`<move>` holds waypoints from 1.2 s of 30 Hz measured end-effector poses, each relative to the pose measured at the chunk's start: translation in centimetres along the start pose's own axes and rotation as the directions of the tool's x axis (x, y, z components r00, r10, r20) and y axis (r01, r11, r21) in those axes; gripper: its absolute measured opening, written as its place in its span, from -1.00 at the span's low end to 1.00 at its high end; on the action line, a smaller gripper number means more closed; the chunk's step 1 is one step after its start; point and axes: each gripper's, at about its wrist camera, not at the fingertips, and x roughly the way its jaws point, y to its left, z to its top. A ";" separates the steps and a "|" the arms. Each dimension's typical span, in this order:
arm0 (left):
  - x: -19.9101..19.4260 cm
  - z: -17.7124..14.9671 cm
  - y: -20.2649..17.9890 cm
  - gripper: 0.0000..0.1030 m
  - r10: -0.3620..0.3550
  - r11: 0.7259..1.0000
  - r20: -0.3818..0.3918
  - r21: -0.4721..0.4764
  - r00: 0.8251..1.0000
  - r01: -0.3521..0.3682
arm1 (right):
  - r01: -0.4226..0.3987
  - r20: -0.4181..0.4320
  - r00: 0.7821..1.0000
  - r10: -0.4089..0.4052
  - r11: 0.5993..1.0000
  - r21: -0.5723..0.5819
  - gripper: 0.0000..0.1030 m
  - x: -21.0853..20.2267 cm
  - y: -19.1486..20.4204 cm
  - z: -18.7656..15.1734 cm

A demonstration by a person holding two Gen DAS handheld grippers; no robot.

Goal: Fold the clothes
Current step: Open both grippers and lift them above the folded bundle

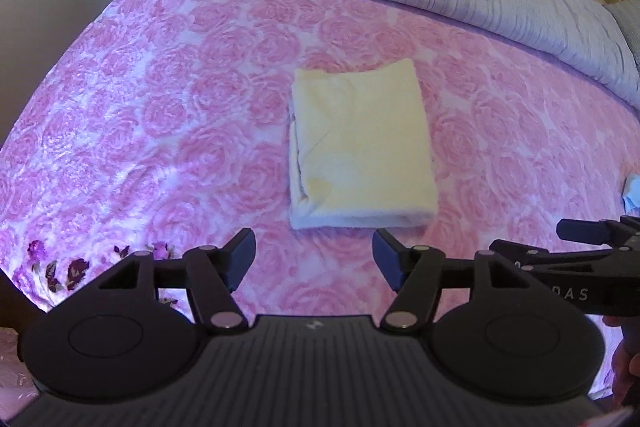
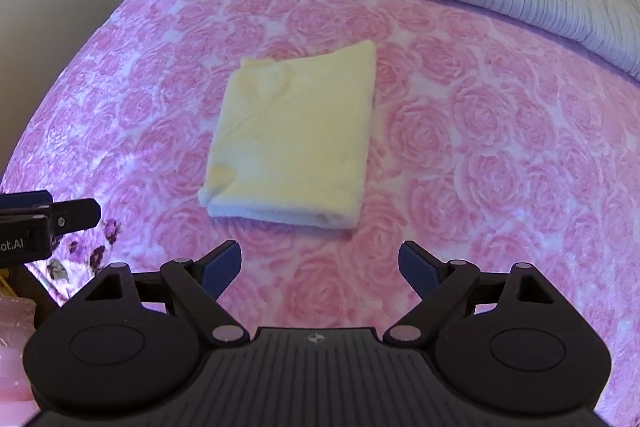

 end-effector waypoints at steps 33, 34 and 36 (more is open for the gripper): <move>4.2 1.3 3.8 0.23 -0.058 0.995 -0.074 -0.081 0.996 0.052 | -0.024 -0.020 0.999 0.025 0.998 0.050 0.71 1.4 -1.6 1.5; 4.6 1.6 4.0 0.23 -0.062 0.995 -0.079 -0.078 0.995 0.056 | -0.019 -0.025 0.999 0.020 0.998 0.056 0.71 1.8 -1.6 1.6; 5.2 2.1 4.0 0.23 -0.081 0.994 -0.079 -0.073 0.994 0.076 | -0.009 -0.035 0.999 0.012 0.998 0.069 0.71 2.4 -1.7 1.9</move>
